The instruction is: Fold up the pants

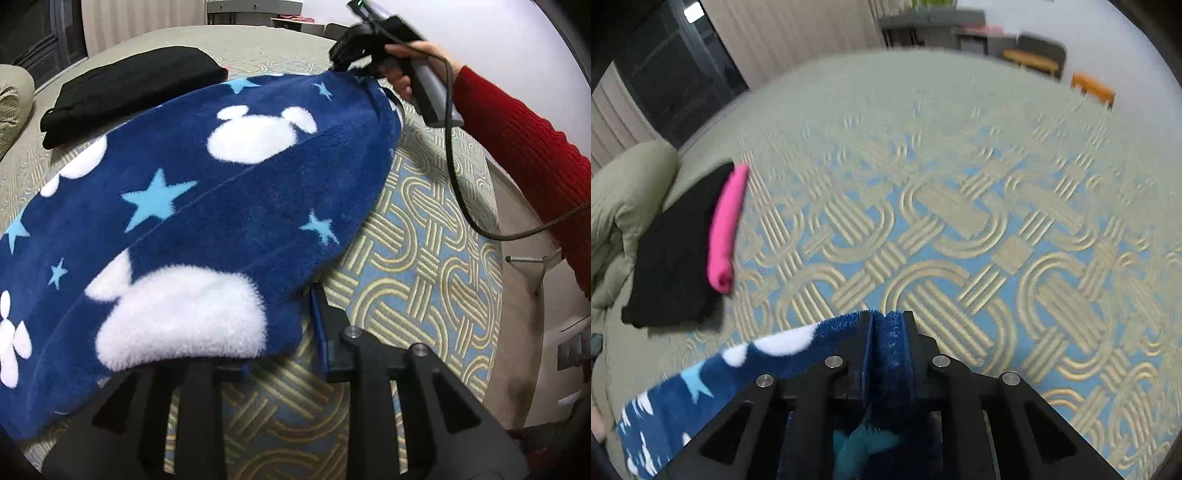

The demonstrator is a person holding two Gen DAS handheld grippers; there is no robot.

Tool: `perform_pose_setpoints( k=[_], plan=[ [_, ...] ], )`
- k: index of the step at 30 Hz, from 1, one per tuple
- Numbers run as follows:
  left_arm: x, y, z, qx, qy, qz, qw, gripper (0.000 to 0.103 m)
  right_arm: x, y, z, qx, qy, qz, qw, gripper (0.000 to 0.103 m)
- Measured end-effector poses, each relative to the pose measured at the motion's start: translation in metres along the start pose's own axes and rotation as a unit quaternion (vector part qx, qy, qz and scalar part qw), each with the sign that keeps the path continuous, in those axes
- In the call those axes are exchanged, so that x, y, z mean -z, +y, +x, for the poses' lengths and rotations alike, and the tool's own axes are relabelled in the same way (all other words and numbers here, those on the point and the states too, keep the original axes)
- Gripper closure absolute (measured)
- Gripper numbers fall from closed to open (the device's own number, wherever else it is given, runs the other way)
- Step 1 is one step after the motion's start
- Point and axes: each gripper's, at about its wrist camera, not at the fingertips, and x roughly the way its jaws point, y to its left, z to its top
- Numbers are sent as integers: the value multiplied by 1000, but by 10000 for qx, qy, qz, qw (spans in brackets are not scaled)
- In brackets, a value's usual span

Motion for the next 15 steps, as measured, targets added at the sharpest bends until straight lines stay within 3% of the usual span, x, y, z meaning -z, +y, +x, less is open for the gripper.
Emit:
perform_pose_setpoints(
  k=[2,4,5,9,15],
  plan=[
    [2,3,-4,36,-17,-66,10000,76,4,6,-3,151,-57,-301,9994,77],
    [4,7,-10,81,-16,-157,9998,74,8,7,-19,292,-160,-359,9988,58],
    [6,10,-15,131,-5,-219,9997,73,9,3,-32,388,-277,-335,9983,55],
    [11,26,-35,105,56,-724,9973,47,12,-6,-89,808,-777,-296,9933,54],
    [28,45,-83,-567,-128,-1279,9901,46,39,44,-149,213,-1028,-935,9901,54]
  ],
)
